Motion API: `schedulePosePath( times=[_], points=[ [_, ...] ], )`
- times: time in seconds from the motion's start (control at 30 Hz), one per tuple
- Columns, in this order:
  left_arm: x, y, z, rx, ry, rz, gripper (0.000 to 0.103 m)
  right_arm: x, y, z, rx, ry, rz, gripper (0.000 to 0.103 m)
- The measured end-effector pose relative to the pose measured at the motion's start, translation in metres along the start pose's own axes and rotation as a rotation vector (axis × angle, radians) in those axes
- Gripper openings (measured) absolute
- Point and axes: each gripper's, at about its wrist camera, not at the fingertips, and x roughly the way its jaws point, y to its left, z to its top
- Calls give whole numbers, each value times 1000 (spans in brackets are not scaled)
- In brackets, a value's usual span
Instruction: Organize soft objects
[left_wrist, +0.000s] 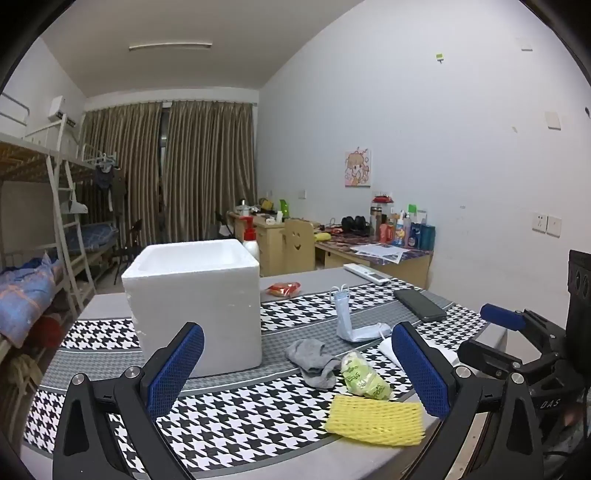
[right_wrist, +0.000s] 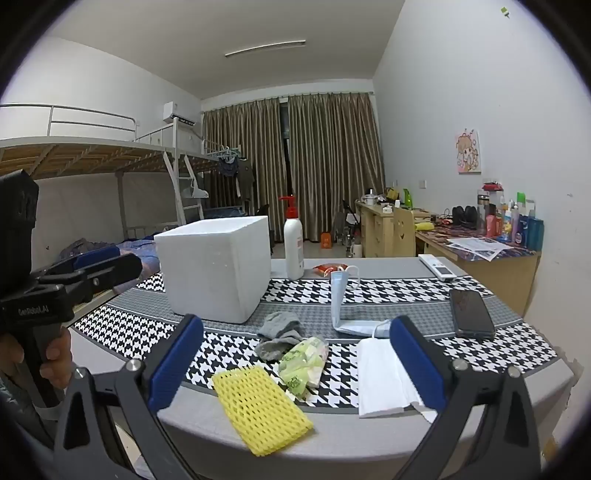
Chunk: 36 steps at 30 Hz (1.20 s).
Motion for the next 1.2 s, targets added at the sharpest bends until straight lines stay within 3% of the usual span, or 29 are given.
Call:
schedulePosePath(
  times=[0.4, 0.57, 1.2],
  points=[
    [5, 14, 5, -19, 4, -27, 102, 0, 0, 0, 11, -16, 7, 102],
    [2, 3, -1, -13, 3, -30, 102, 1, 1, 0, 7, -17, 6, 102],
    [2, 4, -1, -13, 1, -6, 102, -1, 0, 3, 10, -16, 2, 102]
  ],
)
